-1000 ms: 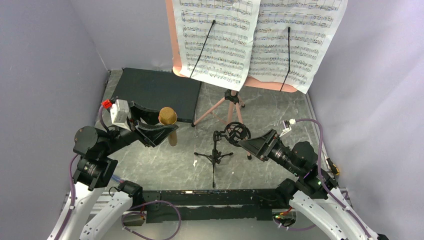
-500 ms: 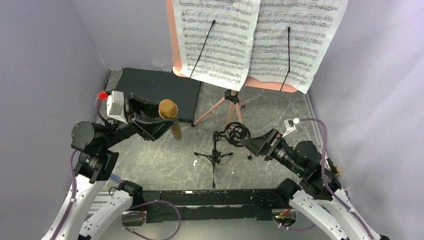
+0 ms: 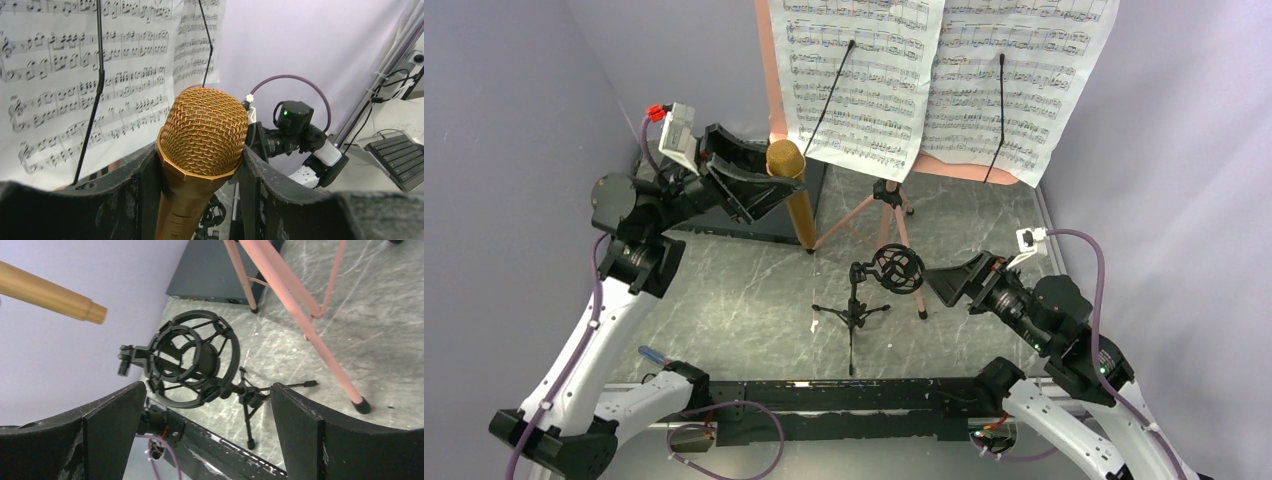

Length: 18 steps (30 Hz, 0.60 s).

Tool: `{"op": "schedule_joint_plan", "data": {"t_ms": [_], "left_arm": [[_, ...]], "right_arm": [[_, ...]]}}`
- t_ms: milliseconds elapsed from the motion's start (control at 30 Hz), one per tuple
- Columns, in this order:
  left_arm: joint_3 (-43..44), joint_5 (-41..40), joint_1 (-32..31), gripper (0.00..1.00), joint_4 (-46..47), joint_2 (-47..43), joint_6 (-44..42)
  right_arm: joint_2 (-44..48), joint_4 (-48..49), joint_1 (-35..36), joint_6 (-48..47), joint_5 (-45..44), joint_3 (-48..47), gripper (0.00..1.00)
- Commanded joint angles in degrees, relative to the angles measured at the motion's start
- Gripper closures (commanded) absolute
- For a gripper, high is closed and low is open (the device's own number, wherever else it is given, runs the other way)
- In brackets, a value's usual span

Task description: Set up the instrument practice props

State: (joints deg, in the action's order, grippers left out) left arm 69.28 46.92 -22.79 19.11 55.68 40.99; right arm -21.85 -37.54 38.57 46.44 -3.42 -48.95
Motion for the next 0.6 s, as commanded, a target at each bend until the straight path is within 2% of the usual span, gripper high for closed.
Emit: {"op": "schedule_joint_plan", "data": {"t_ms": [0,267,567], "left_arm": [[6.15,-1.45,-2.74,0.97,3.08,3.0,2.05],[18.17,-13.14,-18.64,0.97,-15.87,10.42,-13.09],[21.8,-25.62,-31.31,0.97,-21.81,13.42,-19.41]], "right_arm": [[-2.66,-2.51,0.29,-3.69,-2.5,-2.1,0.0],[-6.11,-2.71,0.28,-4.66,-2.24,-1.82,0.0],[-5.75,-3.65,0.28,-4.11,-3.61,-1.25,0.01]]}}
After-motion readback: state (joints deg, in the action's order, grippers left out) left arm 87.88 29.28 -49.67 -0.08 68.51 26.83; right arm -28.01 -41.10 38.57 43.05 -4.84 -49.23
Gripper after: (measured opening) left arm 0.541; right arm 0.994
